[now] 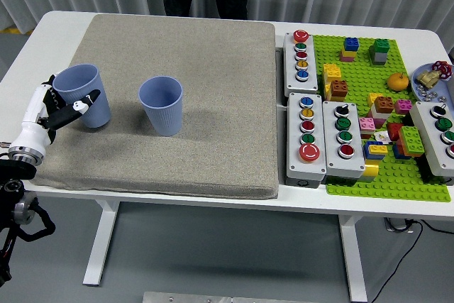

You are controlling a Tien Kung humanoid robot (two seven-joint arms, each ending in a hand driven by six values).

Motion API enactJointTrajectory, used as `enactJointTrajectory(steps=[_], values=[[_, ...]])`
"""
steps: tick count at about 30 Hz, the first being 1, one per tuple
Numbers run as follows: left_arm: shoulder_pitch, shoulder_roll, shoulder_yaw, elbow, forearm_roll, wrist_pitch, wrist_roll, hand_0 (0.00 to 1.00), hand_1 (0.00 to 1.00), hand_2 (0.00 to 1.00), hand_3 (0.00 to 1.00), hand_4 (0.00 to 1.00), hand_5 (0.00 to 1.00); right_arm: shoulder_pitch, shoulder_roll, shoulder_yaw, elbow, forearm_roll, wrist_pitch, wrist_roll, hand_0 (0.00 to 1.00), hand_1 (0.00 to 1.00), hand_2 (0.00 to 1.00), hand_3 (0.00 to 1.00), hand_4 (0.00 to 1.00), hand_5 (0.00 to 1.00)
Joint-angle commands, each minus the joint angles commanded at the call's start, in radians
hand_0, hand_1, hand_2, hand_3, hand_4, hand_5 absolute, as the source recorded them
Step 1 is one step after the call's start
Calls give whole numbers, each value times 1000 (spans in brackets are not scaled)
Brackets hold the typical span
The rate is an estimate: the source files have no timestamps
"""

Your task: Pick cup pour cup place

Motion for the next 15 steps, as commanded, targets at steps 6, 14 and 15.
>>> enactJointTrajectory(steps=[6,14,15], values=[[-12,28,37,-131,230,91,-2,427,505,542,564,686,25,-3,-1,-1,0,-3,1,-1,744,715,738,636,181,443],[-35,94,96,-252,498,107,14,434,510,547,565,674,2,-3,-6,-5,0,4,1,2,744,716,738,636,180,444],[-36,99,98,-257,513,107,14,434,510,547,565,674,2,-3,-6,-6,0,5,0,2,744,716,738,636,180,444]])
